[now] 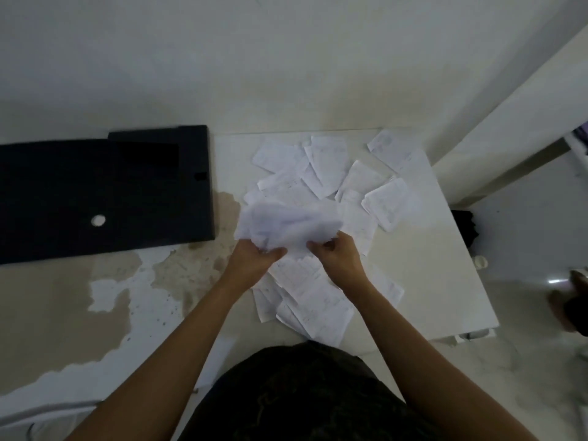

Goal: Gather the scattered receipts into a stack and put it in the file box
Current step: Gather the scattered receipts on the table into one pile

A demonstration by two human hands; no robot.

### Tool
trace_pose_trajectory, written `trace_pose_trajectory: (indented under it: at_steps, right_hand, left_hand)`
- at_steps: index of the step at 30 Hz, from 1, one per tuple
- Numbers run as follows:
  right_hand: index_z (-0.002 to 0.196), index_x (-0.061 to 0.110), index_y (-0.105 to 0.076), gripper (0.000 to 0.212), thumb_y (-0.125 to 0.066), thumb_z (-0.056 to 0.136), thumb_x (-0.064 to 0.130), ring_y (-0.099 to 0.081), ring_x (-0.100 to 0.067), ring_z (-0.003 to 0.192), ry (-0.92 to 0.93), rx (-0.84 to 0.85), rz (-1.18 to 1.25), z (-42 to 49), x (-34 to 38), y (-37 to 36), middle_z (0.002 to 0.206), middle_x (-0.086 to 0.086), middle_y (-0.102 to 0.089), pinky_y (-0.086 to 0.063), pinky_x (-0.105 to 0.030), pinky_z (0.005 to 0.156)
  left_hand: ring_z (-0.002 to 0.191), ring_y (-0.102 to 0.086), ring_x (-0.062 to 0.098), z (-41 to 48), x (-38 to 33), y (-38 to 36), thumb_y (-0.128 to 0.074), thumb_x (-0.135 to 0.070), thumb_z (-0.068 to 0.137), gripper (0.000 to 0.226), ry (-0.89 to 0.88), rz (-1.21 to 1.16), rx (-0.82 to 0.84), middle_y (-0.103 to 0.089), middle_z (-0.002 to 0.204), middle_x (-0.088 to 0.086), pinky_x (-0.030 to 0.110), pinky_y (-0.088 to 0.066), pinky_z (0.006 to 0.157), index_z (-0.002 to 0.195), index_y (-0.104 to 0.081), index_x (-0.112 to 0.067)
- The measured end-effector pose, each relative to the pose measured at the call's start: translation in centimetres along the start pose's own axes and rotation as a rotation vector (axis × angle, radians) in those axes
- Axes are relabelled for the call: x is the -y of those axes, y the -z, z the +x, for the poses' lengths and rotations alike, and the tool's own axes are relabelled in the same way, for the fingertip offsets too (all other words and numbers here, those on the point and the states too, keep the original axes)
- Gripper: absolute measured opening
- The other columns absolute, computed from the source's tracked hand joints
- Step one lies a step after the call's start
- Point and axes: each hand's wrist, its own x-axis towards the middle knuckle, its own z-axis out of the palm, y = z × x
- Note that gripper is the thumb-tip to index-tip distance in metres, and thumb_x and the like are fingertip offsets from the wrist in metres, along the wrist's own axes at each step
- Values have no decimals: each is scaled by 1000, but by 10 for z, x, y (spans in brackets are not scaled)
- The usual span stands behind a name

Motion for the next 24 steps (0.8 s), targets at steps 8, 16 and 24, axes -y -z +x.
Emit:
trace_pose_trajectory:
  at_steps: [8, 16, 24]
  right_hand:
    - [134, 27, -50, 60, -79, 82, 22, -59, -17, 116, -107, 46, 44, -9, -24, -7, 129, 5, -61, -49, -36, 101]
    - [119, 32, -67, 38, -73, 83, 44, -47, -13, 130, 344, -26, -261, 5, 14, -8, 141, 4, -53, -36, -33, 110]
    - [91, 26, -74, 16, -60, 93, 18, -65, 2, 86, -50, -167, 109, 17, 5, 3, 91, 18, -73, -53, -27, 79]
  left_hand:
    - [88, -66, -9, -2, 29, -6, -74, 4, 78, 32, -87, -1, -2, -73, 90, -26, 7, -49, 71, 98, -71, -21]
    - [85, -63, 19, 16, 17, -11, -64, -8, 91, 22, -53, 199, -20, -69, 97, 15, 20, -49, 74, 109, -65, 4]
    - [70, -64, -5, 16, 20, -5, -69, -15, 87, 18, -131, 110, 17, -71, 78, -16, 8, -49, 63, 86, -66, -32]
